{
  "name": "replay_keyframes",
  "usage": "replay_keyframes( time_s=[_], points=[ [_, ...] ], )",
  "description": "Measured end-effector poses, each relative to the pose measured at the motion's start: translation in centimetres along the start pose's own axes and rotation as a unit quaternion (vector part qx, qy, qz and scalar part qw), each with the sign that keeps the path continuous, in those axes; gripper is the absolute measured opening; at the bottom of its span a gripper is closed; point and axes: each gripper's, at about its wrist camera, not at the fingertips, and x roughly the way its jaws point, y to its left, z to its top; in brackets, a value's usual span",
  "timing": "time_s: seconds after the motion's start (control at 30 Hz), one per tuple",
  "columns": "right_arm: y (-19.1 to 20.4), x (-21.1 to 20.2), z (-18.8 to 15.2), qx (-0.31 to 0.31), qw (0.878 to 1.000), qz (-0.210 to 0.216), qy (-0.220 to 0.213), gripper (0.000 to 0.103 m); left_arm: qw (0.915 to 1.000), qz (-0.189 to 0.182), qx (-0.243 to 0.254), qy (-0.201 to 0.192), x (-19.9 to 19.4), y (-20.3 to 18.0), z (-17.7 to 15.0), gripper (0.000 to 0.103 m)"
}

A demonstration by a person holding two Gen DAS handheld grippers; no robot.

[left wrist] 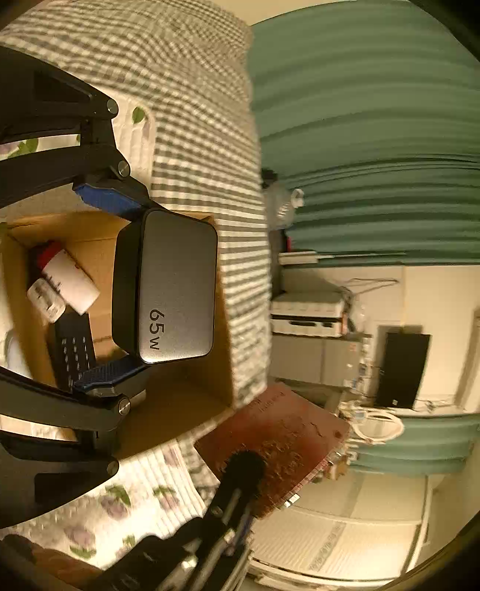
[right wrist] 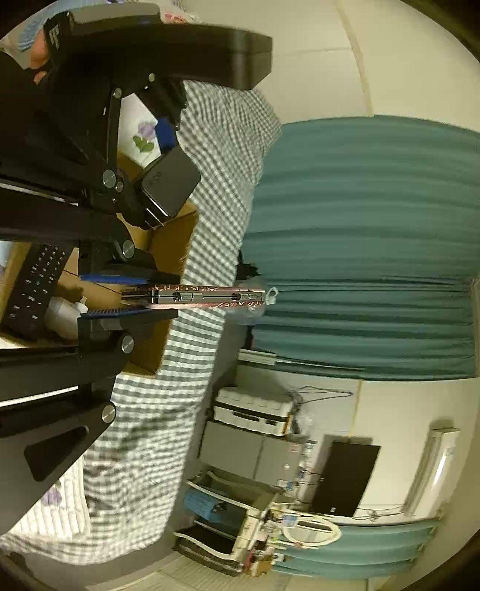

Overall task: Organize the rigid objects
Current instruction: 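Carry the black laptop charger and red card over the box, then lower the black charger and red card into the box and open both tools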

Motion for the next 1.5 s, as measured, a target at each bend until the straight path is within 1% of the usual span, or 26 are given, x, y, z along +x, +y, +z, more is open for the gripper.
replay_keyframes(
  time_s=[0.1,0.2,0.33,0.4,0.47,0.53,0.7,0.83,0.87,0.9,0.93,0.97,1.0,1.1,1.17,1.23,1.3,1.4,1.5],
  points=[
    [-0.6,2.6,-1.6,0.011,1.0,0.003,0.028,0.009,0.9997,0.0,-0.008,0.025,3.0,0.4,-1.0,0.068],
    [-1.1,4.2,-3.1,0.014,0.998,0.0,0.054,0.009,0.999,0.009,0.003,0.043,4.8,0.0,-1.7,0.068],
    [-1.6,4.5,-3.7,0.019,0.998,-0.004,0.062,0.009,0.9978,-0.002,0.007,0.065,6.2,0.0,-2.4,0.07],
    [-1.8,4.4,-3.8,0.02,0.998,-0.004,0.063,0.009,0.9987,-0.005,0.019,0.047,5.5,-0.3,-2.4,0.07],
    [-2.1,4.6,-3.8,0.019,0.998,-0.004,0.065,0.009,0.9995,-0.003,0.017,0.027,4.5,-0.2,-2.1,0.07],
    [-2.0,4.7,-3.9,0.02,0.997,-0.001,0.069,0.009,0.9996,-0.005,0.009,0.025,4.1,0.2,-1.9,0.07],
    [-2.0,5.7,-4.0,0.02,0.997,0.006,0.08,0.009,0.9995,0.005,-0.017,0.027,3.8,1.8,-1.9,0.07],
    [-2.0,6.7,-4.6,0.036,0.995,0.031,0.089,0.01,0.9995,0.0,-0.023,0.024,3.3,2.2,-2.1,0.07],
    [-2.1,7.0,-4.7,0.043,0.994,0.035,0.098,0.01,0.9995,0.001,-0.02,0.023,3.1,2.1,-2.2,0.07],
    [-2.1,6.9,-4.7,0.047,0.994,0.031,0.097,0.02,0.9996,0.003,-0.018,0.021,2.9,2.0,-2.3,0.07],
    [-2.3,6.5,-4.7,0.052,0.994,0.025,0.089,0.042,0.9997,0.006,-0.016,0.018,2.5,1.9,-2.3,0.07],
    [-2.5,5.8,-4.6,0.057,0.995,0.023,0.079,0.056,0.9997,0.006,-0.016,0.015,2.0,1.9,-2.3,0.07],
    [-2.7,5.1,-4.4,0.064,0.995,0.022,0.067,0.063,0.9998,0.004,-0.016,0.014,1.6,1.8,-2.4,0.07],
    [-3.2,2.5,-3.8,0.073,0.996,0.018,0.04,0.064,0.9997,0.004,-0.018,0.012,-0.1,1.7,-2.7,0.07],
    [-3.2,0.6,-3.5,0.067,0.997,0.007,0.024,0.068,0.9997,0.005,-0.021,0.01,-1.2,1.5,-2.9,0.071],
    [-2.8,-1.4,-3.8,0.057,0.998,-0.003,0.007,0.077,0.9998,0.006,-0.018,0.007,-2.4,1.3,-3.2,0.071],
    [-2.3,-3.5,-4.6,0.047,0.999,-0.009,-0.006,0.081,0.9999,0.008,-0.015,0.001,-3.6,1.0,-3.7,0.071],
    [-1.4,-5.6,-6.4,0.027,0.999,-0.02,-0.008,0.083,0.9998,0.011,-0.016,-0.001,-5.1,1.2,-5.1,0.071],
    [-0.4,-6.7,-8.4,0.007,1.0,-0.025,0.015,0.087,0.9998,0.016,-0.008,0.006,-5.9,1.1,-6.8,0.071]
  ],
)
